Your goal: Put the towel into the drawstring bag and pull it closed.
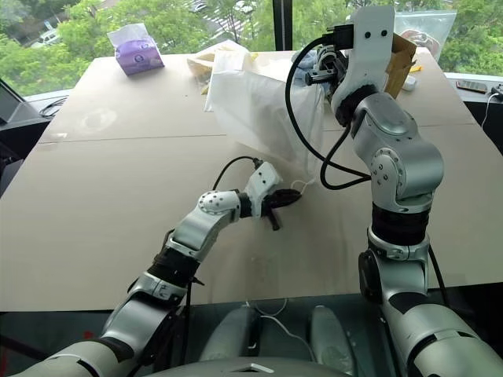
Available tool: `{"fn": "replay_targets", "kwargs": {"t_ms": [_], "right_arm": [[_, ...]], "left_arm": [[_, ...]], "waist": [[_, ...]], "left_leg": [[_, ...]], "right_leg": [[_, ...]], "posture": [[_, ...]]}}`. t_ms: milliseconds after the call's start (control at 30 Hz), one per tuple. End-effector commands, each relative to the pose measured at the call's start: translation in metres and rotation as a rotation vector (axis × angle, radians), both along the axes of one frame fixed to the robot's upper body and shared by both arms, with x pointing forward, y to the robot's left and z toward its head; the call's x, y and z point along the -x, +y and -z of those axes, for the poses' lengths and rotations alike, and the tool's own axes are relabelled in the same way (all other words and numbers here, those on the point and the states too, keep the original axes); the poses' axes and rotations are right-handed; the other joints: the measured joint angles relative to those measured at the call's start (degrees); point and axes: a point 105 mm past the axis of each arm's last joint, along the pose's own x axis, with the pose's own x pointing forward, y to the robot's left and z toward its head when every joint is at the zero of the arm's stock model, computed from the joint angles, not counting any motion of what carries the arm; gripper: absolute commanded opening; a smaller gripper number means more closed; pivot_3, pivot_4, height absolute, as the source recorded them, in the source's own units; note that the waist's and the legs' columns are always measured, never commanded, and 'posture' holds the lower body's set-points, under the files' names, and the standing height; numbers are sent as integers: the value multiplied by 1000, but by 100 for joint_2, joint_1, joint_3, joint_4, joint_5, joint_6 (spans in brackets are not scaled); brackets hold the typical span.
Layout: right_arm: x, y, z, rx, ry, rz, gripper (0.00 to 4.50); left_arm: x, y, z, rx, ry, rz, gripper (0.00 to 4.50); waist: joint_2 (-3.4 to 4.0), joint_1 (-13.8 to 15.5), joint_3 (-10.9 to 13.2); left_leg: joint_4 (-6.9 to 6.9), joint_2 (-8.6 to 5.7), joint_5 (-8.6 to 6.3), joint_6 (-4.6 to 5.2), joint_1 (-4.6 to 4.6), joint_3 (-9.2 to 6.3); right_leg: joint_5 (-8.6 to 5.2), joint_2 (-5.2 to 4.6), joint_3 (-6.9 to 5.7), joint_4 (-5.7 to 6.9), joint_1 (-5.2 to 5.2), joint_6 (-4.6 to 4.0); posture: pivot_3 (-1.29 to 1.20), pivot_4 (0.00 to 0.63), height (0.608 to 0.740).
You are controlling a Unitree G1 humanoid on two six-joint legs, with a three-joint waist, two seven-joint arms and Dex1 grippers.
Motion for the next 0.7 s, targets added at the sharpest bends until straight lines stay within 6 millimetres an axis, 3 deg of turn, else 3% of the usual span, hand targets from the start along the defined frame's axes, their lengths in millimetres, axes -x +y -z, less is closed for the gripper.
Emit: {"fn": "replay_targets", "kwargs": {"t_ms": [33, 133, 300, 433, 700], "right_arm": [[7, -1, -16, -14, -69, -4, 0], [1, -21, -7, -21, -38, 54, 0], [-9, -77, 22, 6, 54, 256, 0], [-10, -116, 48, 45, 120, 377, 0], [-8, -144, 78, 129, 181, 455, 0]], "left_arm": [[-7, 7, -39, 201, -76, -66, 56], [-10, 36, -98, 347, -333, -161, 56], [-17, 114, -150, 194, -782, -521, 56], [-20, 184, -168, 86, -959, -853, 56], [-25, 275, -167, 10, -940, -1336, 56]], "waist": [[0, 2, 1], [-4, 5, 3], [-5, 24, 3], [-5, 27, 3], [-5, 24, 3]], "left_leg": [[0, 1, 0, 0, -3, 1], [0, 2, 0, 0, -5, 1], [-1, 3, 0, 0, -8, 5], [-5, -1, -1, 2, -8, 6], [-4, -2, -1, 2, -8, 6]], "right_leg": [[0, 0, 1, 0, -3, 0], [0, 0, 1, 0, -6, 0], [0, -4, 3, -2, -8, 0], [0, -5, 3, -4, -10, 0], [0, -3, 2, 1, -10, 1]], "posture": [[0, 150, 740], [0, 150, 740], [0, 150, 740], [0, 150, 740], [0, 150, 740]]}}
